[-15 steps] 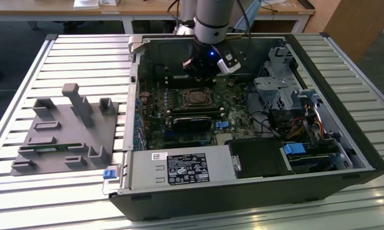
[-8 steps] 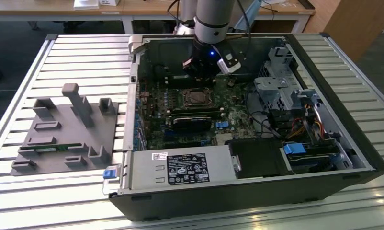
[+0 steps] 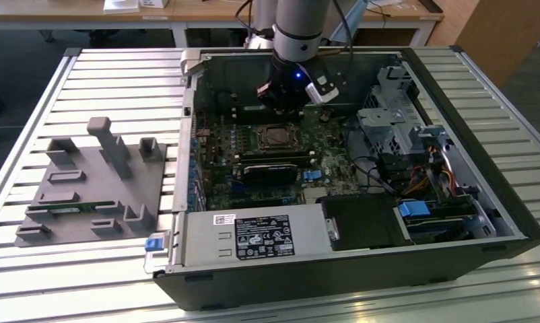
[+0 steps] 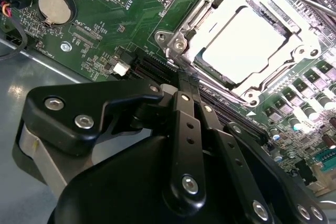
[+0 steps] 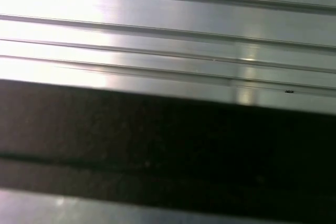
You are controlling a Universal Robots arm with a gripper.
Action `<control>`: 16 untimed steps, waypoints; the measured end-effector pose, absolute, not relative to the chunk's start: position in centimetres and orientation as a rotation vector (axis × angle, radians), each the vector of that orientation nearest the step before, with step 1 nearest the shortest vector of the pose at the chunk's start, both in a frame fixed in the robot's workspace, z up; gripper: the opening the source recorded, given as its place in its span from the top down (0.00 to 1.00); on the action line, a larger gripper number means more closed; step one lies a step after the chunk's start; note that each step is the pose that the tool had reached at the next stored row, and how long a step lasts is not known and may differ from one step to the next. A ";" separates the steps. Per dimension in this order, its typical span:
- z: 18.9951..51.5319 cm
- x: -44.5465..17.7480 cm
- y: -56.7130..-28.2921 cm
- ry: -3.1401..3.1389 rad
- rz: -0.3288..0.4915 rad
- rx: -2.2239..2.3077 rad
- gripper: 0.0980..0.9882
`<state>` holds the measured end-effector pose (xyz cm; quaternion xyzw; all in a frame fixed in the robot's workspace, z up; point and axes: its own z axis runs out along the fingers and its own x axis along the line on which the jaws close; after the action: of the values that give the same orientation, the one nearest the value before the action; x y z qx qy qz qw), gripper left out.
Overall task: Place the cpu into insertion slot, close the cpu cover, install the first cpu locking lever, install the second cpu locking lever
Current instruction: 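Install the first cpu locking lever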
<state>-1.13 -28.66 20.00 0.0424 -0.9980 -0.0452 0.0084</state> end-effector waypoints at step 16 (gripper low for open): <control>20.1 -1.1 -28.7 -3.118 -0.136 0.132 0.99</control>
<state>-1.06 -28.66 20.13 0.0423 -0.9981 -0.0436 0.0089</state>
